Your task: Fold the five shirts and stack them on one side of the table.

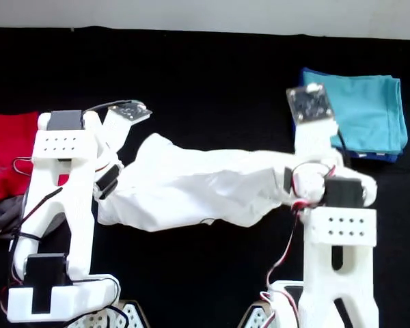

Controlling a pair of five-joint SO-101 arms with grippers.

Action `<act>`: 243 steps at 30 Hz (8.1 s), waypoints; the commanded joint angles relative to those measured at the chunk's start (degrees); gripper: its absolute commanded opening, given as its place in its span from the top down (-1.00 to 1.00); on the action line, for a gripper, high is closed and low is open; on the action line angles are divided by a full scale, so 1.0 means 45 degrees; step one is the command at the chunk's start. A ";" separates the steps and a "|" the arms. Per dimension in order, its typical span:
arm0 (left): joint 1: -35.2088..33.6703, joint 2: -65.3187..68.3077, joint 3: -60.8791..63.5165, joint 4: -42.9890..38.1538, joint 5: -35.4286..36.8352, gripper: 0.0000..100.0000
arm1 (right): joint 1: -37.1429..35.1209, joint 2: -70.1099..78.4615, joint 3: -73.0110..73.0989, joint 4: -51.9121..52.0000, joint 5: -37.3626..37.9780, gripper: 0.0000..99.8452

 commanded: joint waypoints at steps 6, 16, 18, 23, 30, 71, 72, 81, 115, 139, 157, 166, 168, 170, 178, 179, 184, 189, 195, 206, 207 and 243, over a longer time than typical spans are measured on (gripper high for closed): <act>-0.0283 -0.0088 0.1358 0.0215 -0.0156 0.97 | -0.0010 -0.2022 0.3585 -0.1045 -0.0117 0.99; -0.0205 -0.2374 0.1631 0.1602 -0.1348 0.97 | -0.0010 -0.4718 0.3702 0.1788 0.1563 0.99; -0.0205 -0.2354 0.1514 0.1543 -0.1485 0.96 | -0.0010 -0.5109 0.3722 0.2002 0.1563 0.99; -0.0205 -0.2413 -0.0850 0.1172 -0.0567 0.77 | -0.0010 -0.5714 0.3897 0.2452 0.1582 0.99; 0.1143 -0.2315 -0.0772 0.0391 0.0664 0.69 | -0.0010 -0.5910 0.5441 0.1631 0.2266 0.99; -0.4288 0.0049 0.2745 -0.1504 -0.4044 0.77 | -0.0088 0.2042 0.1397 -0.0557 0.0684 0.67; -0.4171 0.0049 0.2276 -0.1250 -0.4024 0.77 | -0.0088 0.3057 0.0733 -0.0498 0.0547 0.67; -0.3331 0.0186 0.1260 -0.1114 -0.2891 0.77 | -0.1221 0.9250 -0.4132 0.1221 -0.0176 0.50; -0.3038 0.0186 0.1338 -0.1114 -0.2872 0.77 | -0.1788 1.3236 -1.3529 -0.0049 -0.0117 0.99; -0.2979 0.0049 0.1260 -0.1035 -0.2110 0.77 | -0.1104 1.3118 -1.4662 0.6007 -0.0195 0.44; -0.2979 0.0049 0.1338 -0.1035 -0.2090 0.77 | -0.1924 0.7648 -0.3096 0.2530 -0.0664 0.44; -0.3018 0.0049 0.1338 -0.1074 -0.2090 0.77 | -0.2256 0.8899 0.0772 -0.2530 0.0391 0.44; -0.3038 0.0049 0.1338 -0.1094 -0.2090 0.77 | -0.2256 0.9543 0.0752 -0.2882 0.0391 0.44; -0.3038 0.0049 0.1338 -0.1094 -0.2090 0.77 | -0.2237 1.0071 0.0752 -0.3272 0.0391 0.44; -0.3038 0.0107 0.1338 -0.1094 -0.2090 0.77 | -0.2178 1.0208 0.0752 -0.3702 0.0352 0.99; -0.3038 0.0147 0.1338 -0.1114 -0.2090 0.77 | -0.2022 0.9993 0.0772 -0.3683 0.0332 0.99; -0.2960 0.0147 0.1338 -0.1114 -0.2090 0.77 | -0.0557 0.7883 0.0830 -0.3409 0.0332 0.99; -0.2530 0.0029 0.1123 -0.1016 -0.2071 0.77 | 0.0010 0.4659 0.0869 -0.1768 0.0410 0.99; -0.0947 -0.0908 0.0479 -0.0176 -0.0469 0.77 | 0.0342 0.2042 0.0928 -0.0967 0.0410 0.99; 0.1846 -0.2315 0.0615 -0.0234 0.1094 0.76 | 0.3292 0.1631 0.1241 -0.1143 0.0723 0.99; 0.2276 -0.2217 0.0694 -0.0391 0.1114 0.76 | 0.3311 0.1631 0.1299 -0.0967 0.1016 0.99; 0.8469 -0.2081 0.4894 -0.1309 0.3028 0.76 | 0.3839 0.0498 0.0850 0.0147 0.1680 0.99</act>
